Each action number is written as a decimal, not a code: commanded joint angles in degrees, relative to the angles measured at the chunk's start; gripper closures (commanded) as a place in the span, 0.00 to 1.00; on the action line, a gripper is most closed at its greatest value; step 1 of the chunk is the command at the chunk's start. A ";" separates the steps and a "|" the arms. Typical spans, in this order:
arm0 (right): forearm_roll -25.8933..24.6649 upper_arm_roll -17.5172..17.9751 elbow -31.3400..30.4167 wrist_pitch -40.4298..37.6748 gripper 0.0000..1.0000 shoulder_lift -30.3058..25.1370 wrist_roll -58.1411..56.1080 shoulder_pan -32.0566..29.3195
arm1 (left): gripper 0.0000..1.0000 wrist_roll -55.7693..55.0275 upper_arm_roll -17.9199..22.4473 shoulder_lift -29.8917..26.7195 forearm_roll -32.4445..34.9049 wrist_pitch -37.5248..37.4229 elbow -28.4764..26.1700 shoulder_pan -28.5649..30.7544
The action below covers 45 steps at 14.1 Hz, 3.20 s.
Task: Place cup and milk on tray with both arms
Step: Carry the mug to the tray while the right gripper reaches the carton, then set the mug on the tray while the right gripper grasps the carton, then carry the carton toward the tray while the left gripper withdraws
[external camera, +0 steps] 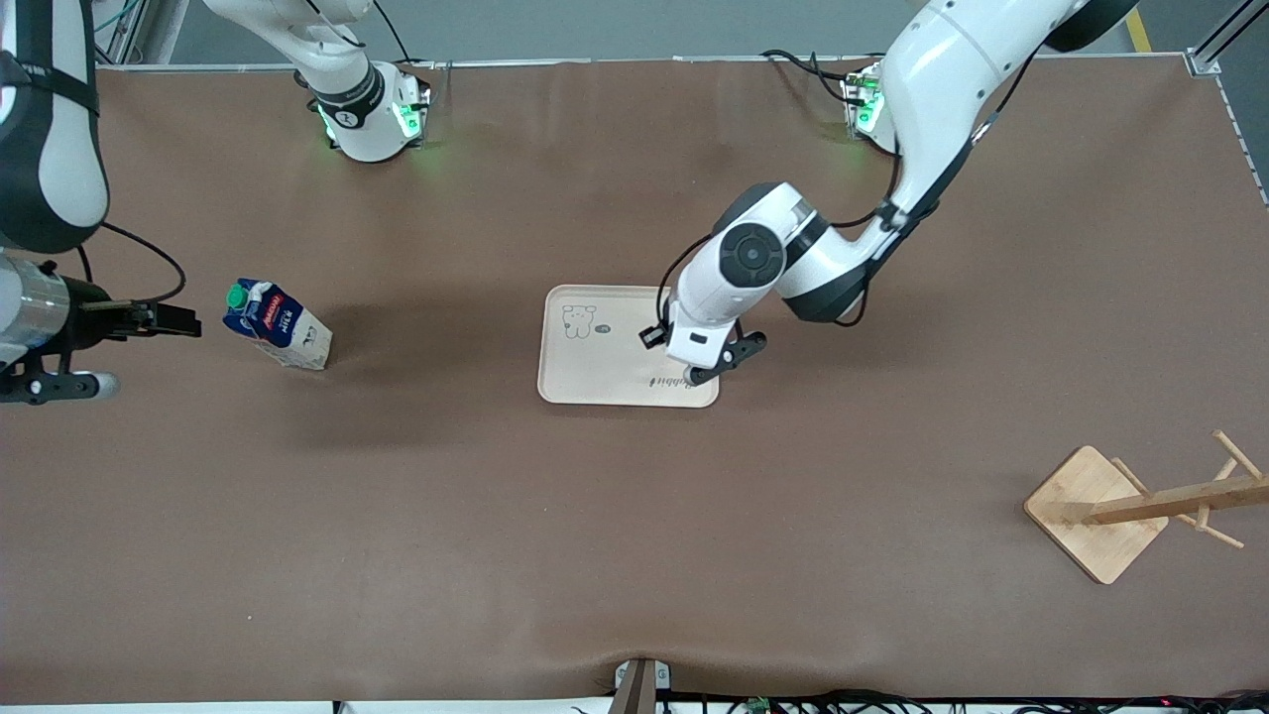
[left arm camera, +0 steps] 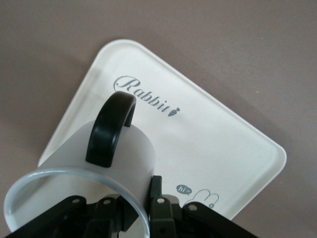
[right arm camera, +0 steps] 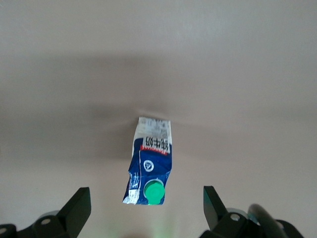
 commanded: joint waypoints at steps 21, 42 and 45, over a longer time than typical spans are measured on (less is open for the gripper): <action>-0.05 0.46 -32.68 22.20 0.26 -8.79 2.46 -0.49 | 0.78 -5.77 5.47 4.17 1.37 -7.88 4.17 -6.10; 6.08 0.90 6.48 -2.67 1.00 -0.12 14.31 24.45 | 0.00 27.76 5.47 -18.23 8.93 -38.10 16.39 15.86; 8.38 0.90 10.71 -1.97 1.00 4.81 19.59 29.46 | 0.00 42.52 5.38 -22.80 8.93 -40.92 16.39 21.57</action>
